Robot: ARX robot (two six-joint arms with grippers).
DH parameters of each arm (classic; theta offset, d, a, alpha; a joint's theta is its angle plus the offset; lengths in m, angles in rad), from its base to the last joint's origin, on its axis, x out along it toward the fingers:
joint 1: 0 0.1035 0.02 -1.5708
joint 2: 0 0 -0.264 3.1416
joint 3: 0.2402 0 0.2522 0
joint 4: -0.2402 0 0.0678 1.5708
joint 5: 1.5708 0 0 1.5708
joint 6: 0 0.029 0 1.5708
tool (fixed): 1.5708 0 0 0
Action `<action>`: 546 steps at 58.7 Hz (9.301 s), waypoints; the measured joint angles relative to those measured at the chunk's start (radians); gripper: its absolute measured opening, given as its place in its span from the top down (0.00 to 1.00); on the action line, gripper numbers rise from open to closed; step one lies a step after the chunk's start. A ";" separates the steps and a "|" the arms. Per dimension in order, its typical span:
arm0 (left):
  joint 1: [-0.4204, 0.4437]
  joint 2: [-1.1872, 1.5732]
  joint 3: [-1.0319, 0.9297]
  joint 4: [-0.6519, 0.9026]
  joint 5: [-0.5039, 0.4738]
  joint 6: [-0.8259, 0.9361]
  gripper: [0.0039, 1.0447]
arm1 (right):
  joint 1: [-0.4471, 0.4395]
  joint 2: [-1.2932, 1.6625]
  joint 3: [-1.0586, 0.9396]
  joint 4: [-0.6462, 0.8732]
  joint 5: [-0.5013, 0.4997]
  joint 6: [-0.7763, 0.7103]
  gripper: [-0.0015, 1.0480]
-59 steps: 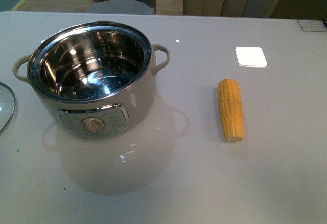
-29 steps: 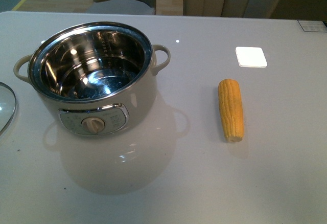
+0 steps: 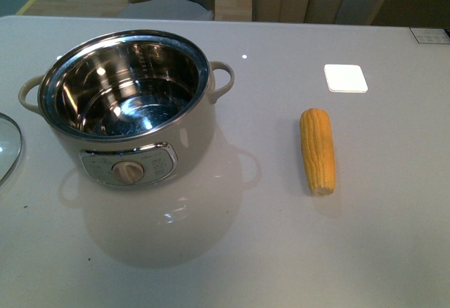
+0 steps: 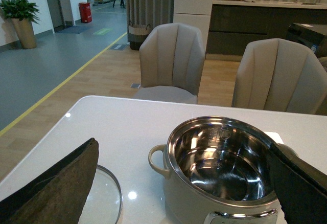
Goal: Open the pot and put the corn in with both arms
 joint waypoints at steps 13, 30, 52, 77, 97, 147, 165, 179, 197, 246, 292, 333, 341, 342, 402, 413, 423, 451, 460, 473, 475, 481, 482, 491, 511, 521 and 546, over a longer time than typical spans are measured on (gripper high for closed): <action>0.000 0.000 0.000 0.000 0.000 0.000 0.06 | 0.000 0.055 0.044 -0.117 -0.013 0.036 0.08; 0.000 0.000 0.000 0.000 0.000 0.000 0.06 | 0.123 0.835 0.212 -0.036 0.053 0.132 0.08; 0.000 0.000 0.000 0.000 0.000 0.000 0.06 | 0.269 1.685 0.514 0.372 0.081 0.084 0.08; 0.000 0.000 0.000 0.000 0.000 0.000 0.06 | 0.335 2.042 0.780 0.293 0.177 0.166 0.08; 0.000 0.000 0.000 0.000 0.000 0.000 0.06 | 0.349 2.148 0.882 0.251 0.187 0.201 0.08; 0.000 0.000 0.000 0.000 0.000 0.000 0.06 | 0.341 2.327 1.089 0.182 0.191 0.272 0.08; 0.000 0.000 0.000 0.000 0.000 0.000 0.06 | 0.337 2.381 1.147 0.147 0.190 0.286 0.24; 0.000 0.000 0.000 0.000 0.000 0.000 0.06 | 0.330 2.388 1.149 0.142 0.181 0.293 0.59; 0.000 0.000 0.000 0.000 0.000 0.000 0.06 | 0.315 2.322 1.034 0.196 0.126 0.284 0.76; 0.000 0.000 0.000 0.000 0.000 0.000 0.06 | 0.464 1.724 1.005 0.018 -0.166 0.432 0.79; 0.000 0.000 0.000 0.000 0.000 0.000 0.06 | 0.634 2.063 1.458 -0.187 -0.130 0.558 0.80; 0.000 0.000 0.000 0.000 0.000 0.000 0.06 | 0.700 2.263 1.683 -0.312 -0.158 0.658 0.81; 0.000 0.000 0.000 0.000 0.000 0.000 0.06 | 0.704 2.286 1.724 -0.331 -0.158 0.666 0.78; 0.000 0.000 0.000 0.000 0.000 0.000 0.06 | 0.705 2.289 1.728 -0.333 -0.158 0.667 0.77; 0.000 0.000 0.000 0.000 0.000 0.000 0.06 | 0.583 2.010 1.421 -0.099 -0.204 0.774 0.08; 0.000 0.000 0.000 0.000 0.000 0.000 0.06 | 0.426 1.774 1.181 -0.023 -0.190 0.723 0.08; 0.000 0.000 0.000 0.000 0.000 0.000 0.06 | 0.291 1.587 0.999 -0.006 -0.150 0.534 0.08; 0.000 0.000 0.000 0.000 0.000 0.000 0.06 | -0.151 1.045 0.547 -0.166 -0.334 0.000 0.08; 0.000 0.000 0.000 0.000 0.000 0.000 0.06 | -0.360 0.852 0.451 -0.349 -0.459 -0.072 0.08; 0.000 0.000 0.000 0.000 0.000 0.000 0.06 | -0.469 0.562 0.280 -0.095 -0.463 -0.069 0.23; 0.000 0.000 0.000 -0.001 0.000 0.000 0.06 | -0.454 0.505 0.224 0.023 -0.434 -0.054 0.28; 0.000 -0.001 0.000 -0.001 0.000 0.000 0.06 | -0.382 0.390 0.137 0.221 -0.363 -0.031 0.44; 0.000 -0.001 0.000 -0.001 0.000 0.000 0.06 | -0.375 0.383 0.134 0.224 -0.356 -0.029 0.46; 0.000 -0.001 0.000 -0.001 0.000 0.000 0.06 | -0.277 0.314 0.084 0.204 -0.260 -0.017 0.73; 0.000 -0.001 0.000 -0.001 0.000 0.000 0.06 | -0.064 0.192 0.034 0.139 -0.027 -0.011 0.98; 0.000 -0.001 0.000 -0.001 0.000 0.000 0.06 | -0.007 0.028 0.015 0.000 0.000 -0.010 0.98; 0.000 -0.001 0.000 -0.001 0.000 0.000 0.06 | -0.003 0.001 0.009 -0.002 0.000 -0.010 0.90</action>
